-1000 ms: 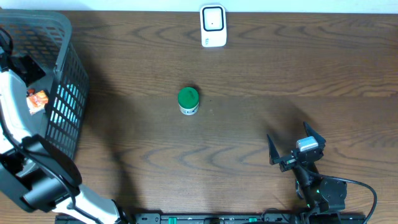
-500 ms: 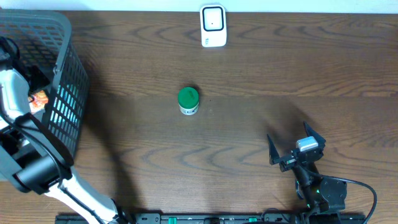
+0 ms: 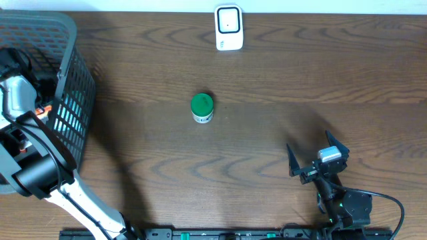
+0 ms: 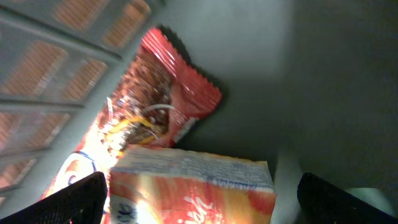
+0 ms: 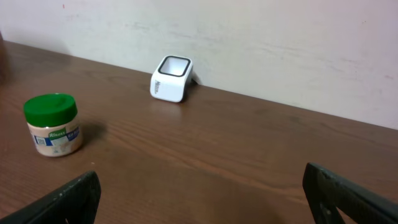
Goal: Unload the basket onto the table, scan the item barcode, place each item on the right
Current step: 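Move the left gripper into the basket and grasp the orange tissue pack, then carry the orange pack past the scanner and place it on the table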
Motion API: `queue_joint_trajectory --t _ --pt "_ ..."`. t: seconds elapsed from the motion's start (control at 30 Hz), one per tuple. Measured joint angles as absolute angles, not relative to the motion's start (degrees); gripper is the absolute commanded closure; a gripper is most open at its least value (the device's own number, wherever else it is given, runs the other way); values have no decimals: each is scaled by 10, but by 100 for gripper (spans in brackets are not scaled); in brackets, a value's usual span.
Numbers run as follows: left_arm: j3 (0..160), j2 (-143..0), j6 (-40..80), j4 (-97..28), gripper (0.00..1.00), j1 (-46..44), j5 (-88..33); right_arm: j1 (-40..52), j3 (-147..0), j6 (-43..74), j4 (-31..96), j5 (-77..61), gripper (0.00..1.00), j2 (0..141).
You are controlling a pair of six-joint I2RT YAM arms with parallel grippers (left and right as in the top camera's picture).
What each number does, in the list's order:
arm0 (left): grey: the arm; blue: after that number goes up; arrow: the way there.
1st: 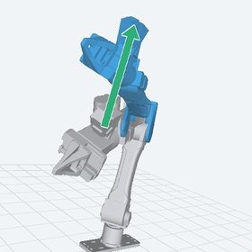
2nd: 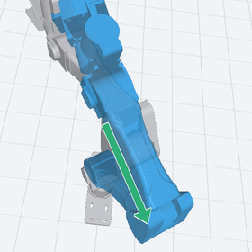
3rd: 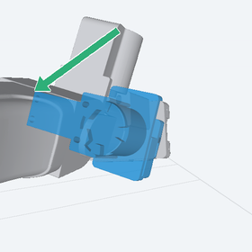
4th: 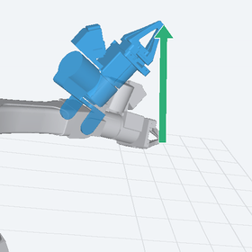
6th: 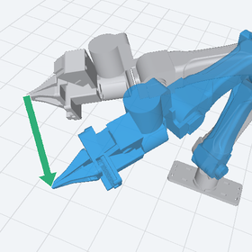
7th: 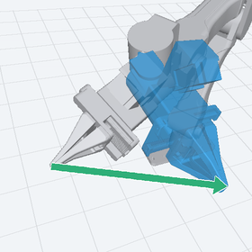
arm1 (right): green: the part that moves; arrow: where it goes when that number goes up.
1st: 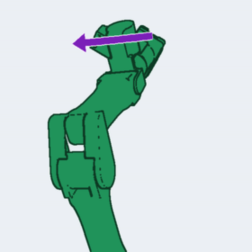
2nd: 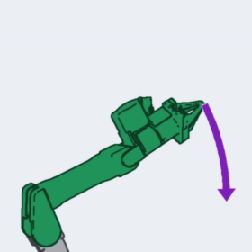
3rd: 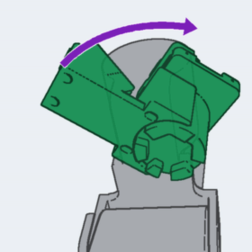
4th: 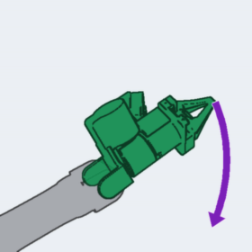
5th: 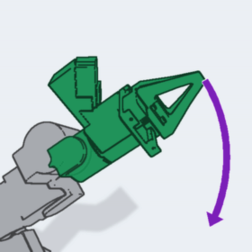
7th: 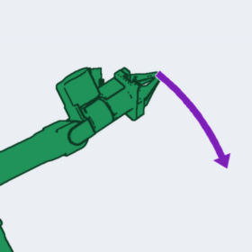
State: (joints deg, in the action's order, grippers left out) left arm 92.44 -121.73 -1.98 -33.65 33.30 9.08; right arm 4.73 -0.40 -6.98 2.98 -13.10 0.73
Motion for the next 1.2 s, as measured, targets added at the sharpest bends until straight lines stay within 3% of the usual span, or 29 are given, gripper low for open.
queue_joint_trajectory --t 0.33,0.5,0.9,1.2 --pt "885 -1208 -17 -314 2 340 74 47 -4 -70 30 -131 1 7" --pt "883 -1207 -8 -316 20 345 65 47 -4 -70 30 -131 1 7" --pt "863 -1185 47 -338 30 353 67 47 -4 -70 30 -131 1 7" --pt "855 -1010 103 -338 30 355 69 47 -4 -70 30 -131 1 7"
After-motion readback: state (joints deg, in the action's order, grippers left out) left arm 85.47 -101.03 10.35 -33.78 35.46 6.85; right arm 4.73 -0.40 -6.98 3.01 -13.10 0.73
